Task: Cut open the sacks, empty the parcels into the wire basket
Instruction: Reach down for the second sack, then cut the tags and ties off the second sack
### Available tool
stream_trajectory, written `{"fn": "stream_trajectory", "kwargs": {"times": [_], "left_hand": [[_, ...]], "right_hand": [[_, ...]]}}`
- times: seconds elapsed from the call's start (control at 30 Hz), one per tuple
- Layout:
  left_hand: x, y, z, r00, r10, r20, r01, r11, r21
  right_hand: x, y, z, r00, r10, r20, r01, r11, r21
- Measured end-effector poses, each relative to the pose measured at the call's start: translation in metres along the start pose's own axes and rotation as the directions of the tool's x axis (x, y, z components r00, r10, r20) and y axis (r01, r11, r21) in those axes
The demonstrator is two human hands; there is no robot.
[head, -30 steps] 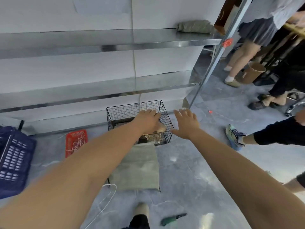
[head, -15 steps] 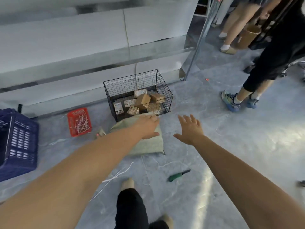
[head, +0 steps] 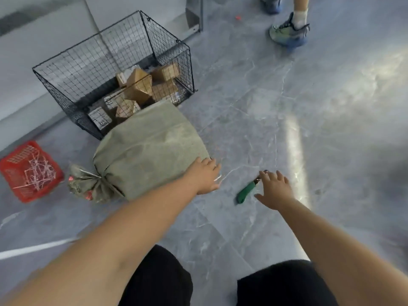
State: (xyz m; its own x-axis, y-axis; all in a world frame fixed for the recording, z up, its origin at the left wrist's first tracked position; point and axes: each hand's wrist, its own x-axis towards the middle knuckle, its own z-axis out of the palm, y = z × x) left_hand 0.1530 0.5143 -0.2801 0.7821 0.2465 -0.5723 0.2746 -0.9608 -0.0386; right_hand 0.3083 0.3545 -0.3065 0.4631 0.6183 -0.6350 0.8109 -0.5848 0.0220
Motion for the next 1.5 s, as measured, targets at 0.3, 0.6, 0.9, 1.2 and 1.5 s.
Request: {"fn": "stream_trajectory", "kwargs": {"times": [0.3, 0.6, 0.9, 1.2, 1.5], "left_hand": [[0.176, 0.048, 0.170, 0.996, 0.070, -0.049, -0.072, 0.997, -0.021], [0.199, 0.051, 0.194, 0.991, 0.059, -0.122, -0.066, 0.996, -0.053], [0.202, 0.032, 0.171, 0.975, 0.011, -0.221, -0.051, 0.983, -0.175], [0.167, -0.032, 0.149, 0.889, -0.364, -0.276, 0.207, 0.860, -0.467], [0.053, -0.127, 0.163, 0.705, -0.612, -0.357, 0.409, 0.763, -0.500]], "right_hand": [[0.168, 0.013, 0.204, 0.982, 0.184, -0.039, -0.170, 0.958, 0.232], [0.200, -0.013, 0.244, 0.957, 0.280, -0.076, -0.220, 0.871, 0.439], [0.201, 0.017, 0.209, 0.809, 0.547, -0.214, -0.224, 0.624, 0.749], [0.200, -0.036, 0.080, 0.794, 0.382, -0.473, 0.197, 0.575, 0.794], [0.167, -0.204, 0.027, 0.808, -0.212, -0.550, 0.545, 0.625, 0.559]]}}
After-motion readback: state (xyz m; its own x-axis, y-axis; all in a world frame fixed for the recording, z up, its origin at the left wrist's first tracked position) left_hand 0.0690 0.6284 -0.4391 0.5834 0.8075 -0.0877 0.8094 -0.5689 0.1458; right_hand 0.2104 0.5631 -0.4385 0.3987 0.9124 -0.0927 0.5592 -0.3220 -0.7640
